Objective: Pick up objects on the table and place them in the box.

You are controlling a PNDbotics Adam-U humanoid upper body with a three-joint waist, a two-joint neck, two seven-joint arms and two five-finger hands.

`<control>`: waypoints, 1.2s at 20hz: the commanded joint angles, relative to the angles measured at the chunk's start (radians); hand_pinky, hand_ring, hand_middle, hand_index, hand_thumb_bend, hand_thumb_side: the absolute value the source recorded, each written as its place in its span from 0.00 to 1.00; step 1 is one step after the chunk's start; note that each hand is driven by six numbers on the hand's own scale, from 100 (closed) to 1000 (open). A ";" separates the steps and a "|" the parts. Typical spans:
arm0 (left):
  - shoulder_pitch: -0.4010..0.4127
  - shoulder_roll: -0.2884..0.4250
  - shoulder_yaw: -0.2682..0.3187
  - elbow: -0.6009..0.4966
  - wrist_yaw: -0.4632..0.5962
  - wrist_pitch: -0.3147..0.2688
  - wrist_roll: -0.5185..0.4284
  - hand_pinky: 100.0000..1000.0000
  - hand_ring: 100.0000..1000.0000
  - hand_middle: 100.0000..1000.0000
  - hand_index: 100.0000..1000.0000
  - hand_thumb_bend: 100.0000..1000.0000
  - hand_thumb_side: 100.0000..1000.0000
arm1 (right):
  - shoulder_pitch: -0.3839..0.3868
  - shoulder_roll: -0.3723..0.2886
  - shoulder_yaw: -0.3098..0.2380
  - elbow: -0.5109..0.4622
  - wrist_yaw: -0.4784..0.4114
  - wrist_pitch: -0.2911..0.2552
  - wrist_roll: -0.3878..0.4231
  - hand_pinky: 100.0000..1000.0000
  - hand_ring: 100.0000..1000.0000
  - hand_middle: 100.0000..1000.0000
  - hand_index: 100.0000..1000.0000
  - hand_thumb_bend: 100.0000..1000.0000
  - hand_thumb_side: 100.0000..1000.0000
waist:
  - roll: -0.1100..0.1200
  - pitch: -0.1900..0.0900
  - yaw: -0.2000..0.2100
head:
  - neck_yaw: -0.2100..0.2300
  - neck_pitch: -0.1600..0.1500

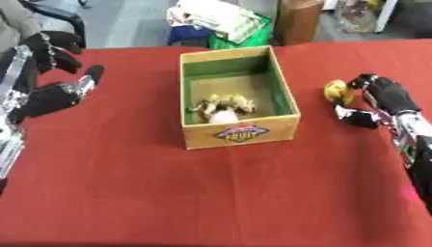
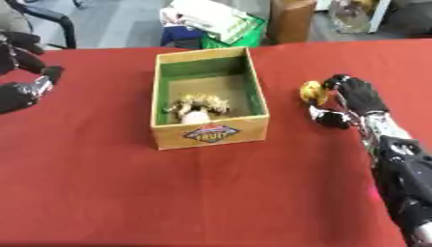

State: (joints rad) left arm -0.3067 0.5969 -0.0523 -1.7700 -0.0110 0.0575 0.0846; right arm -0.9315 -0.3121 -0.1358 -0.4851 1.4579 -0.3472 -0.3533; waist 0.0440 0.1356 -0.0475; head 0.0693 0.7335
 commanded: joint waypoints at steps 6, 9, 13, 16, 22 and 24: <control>-0.006 0.015 0.018 -0.010 0.002 0.002 0.003 0.55 0.52 0.54 0.72 0.36 0.10 | -0.020 -0.015 -0.008 -0.072 -0.093 -0.026 -0.129 0.17 0.38 0.09 0.10 0.00 0.24 | -0.003 -0.013 0.000 | 0.004 -0.008; -0.007 0.015 0.019 -0.011 0.004 0.002 0.005 0.55 0.52 0.54 0.72 0.36 0.10 | -0.035 -0.011 0.007 -0.133 -0.168 -0.081 -0.121 0.17 0.37 0.09 0.10 0.00 0.21 | -0.003 -0.013 0.000 | 0.006 -0.009; -0.005 0.013 0.018 -0.011 0.004 0.002 0.004 0.55 0.52 0.54 0.72 0.35 0.10 | -0.062 0.001 0.049 -0.242 -0.288 -0.167 -0.045 0.18 0.38 0.09 0.10 0.00 0.19 | -0.004 -0.015 0.001 | 0.006 -0.007; -0.004 0.012 0.019 -0.010 0.005 0.003 0.004 0.55 0.52 0.54 0.72 0.36 0.10 | -0.081 0.016 0.098 -0.307 -0.364 -0.236 0.023 0.20 0.39 0.10 0.11 0.00 0.20 | -0.006 -0.017 0.003 | 0.005 -0.005; -0.009 0.009 0.013 -0.012 0.012 -0.001 -0.004 0.55 0.52 0.54 0.72 0.35 0.10 | -0.101 0.081 0.176 -0.340 -0.405 -0.368 0.154 0.25 0.42 0.13 0.14 0.00 0.26 | -0.009 -0.020 0.013 | -0.001 -0.005; -0.011 0.007 0.011 -0.013 0.015 -0.003 -0.009 0.55 0.52 0.54 0.72 0.35 0.10 | -0.102 0.102 0.182 -0.329 -0.386 -0.399 0.184 0.27 0.43 0.15 0.17 0.00 0.30 | -0.009 -0.020 0.017 | -0.001 -0.006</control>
State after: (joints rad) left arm -0.3049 0.5883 -0.0525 -1.7700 0.0010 0.0559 0.0802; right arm -1.0041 -0.2101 0.0411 -0.7955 1.0710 -0.7233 -0.1859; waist 0.0347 0.1334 -0.0304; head 0.0691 0.7337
